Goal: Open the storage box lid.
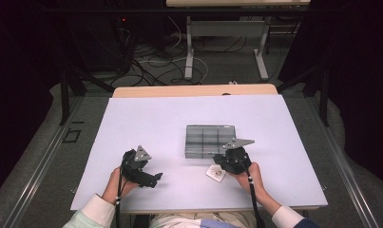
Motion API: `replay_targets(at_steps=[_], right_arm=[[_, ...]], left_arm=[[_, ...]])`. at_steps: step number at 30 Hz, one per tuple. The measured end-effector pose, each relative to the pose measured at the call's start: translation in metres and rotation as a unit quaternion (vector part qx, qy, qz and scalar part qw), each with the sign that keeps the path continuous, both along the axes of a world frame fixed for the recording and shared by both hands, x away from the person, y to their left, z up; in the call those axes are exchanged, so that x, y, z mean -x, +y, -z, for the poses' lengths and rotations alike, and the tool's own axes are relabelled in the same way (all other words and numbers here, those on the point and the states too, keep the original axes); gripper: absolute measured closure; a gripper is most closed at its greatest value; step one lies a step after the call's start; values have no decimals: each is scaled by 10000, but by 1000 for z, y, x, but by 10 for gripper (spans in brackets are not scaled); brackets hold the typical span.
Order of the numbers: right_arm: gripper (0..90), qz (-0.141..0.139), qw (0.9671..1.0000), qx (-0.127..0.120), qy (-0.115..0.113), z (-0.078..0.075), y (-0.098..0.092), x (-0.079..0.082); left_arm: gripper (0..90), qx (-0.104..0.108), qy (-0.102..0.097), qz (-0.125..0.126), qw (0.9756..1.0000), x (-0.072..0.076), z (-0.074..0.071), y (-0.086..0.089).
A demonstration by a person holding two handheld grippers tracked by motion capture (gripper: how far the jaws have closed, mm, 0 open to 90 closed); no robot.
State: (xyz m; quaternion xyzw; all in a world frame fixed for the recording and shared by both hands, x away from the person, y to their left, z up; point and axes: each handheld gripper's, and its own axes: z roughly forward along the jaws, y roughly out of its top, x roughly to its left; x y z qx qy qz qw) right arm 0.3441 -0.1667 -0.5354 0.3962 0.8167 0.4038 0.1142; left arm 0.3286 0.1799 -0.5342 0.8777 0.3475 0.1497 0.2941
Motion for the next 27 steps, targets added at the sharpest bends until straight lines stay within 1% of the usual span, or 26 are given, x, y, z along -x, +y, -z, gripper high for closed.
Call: replay_targets(at_steps=[1, 2, 4, 6, 7, 8, 9, 10, 15, 17, 18, 19, 20, 21, 22, 23, 24, 25, 26, 27], right_arm=[[839, 20, 9999, -68, -76, 2, 0, -1], [840, 31, 9999, -57, -119, 3, 0, -2], [848, 53, 9999, -79, -143, 3, 0, -2], [854, 46, 9998, -111, -135, 4, 0, -3], [854, 21, 9999, -80, -103, 3, -1, -2], [854, 41, 9998, -108, -152, 3, 0, -3], [854, 43, 9998, -107, -156, 3, 0, -3], [854, 19, 9999, -81, -114, 3, 0, -2], [854, 31, 9998, -127, -129, 4, 0, -2], [855, 76, 9998, -167, -109, 3, 0, -1], [855, 52, 9995, -234, -207, 3, 0, -1], [856, 68, 9994, -237, -237, 1, 0, -1], [856, 31, 9996, -206, -196, -1, -2, 0], [856, 50, 9994, -254, -221, -3, -2, 0], [856, 59, 9993, -246, -281, -4, -3, 0], [855, 57, 9994, -223, -245, -5, -3, 0], [855, 77, 9990, -316, -295, -4, -3, -1], [855, 80, 9989, -333, -314, -3, -2, -1], [855, 59, 9990, -314, -318, -2, -2, -1], [854, 53, 9996, -219, -193, -3, -2, -1]], left_arm=[[7, -5, 12, -8, 10000, 0, 0, 0], [7, -7, 14, -10, 10000, 0, 0, 0], [7, 1, -4, -17, 10000, 0, 0, 0], [7, 2, -4, -16, 10000, 0, 1, 0], [7, 7, -3, -14, 10000, 0, 0, 0], [7, 8, -3, -13, 10000, 0, 1, 0], [7, 7, -5, -9, 10000, 0, 0, 0], [7, 8, -9, -7, 10000, 0, 0, 0], [7, 20, -15, -3, 10000, 0, 0, 0], [7, 15, 0, -5, 10000, 0, 0, 0], [7, 18, -2, -3, 10000, 0, 0, -1], [7, 17, -5, -1, 10000, 0, 0, -1], [7, 23, -2, -6, 10000, 0, 0, -1], [7, 18, 2, 0, 10000, 0, 0, -1], [7, 19, 0, -2, 10000, -1, 0, -2], [7, 43, -31, -15, 10000, -1, 1, -2], [6, 19, -6, 12, 10000, -1, 0, -2], [6, 38, -27, -7, 10000, -1, 1, -3], [7, 25, 1, 1, 10000, -1, 0, -3], [7, 7, -6, 9, 10000, -2, 0, -3]])
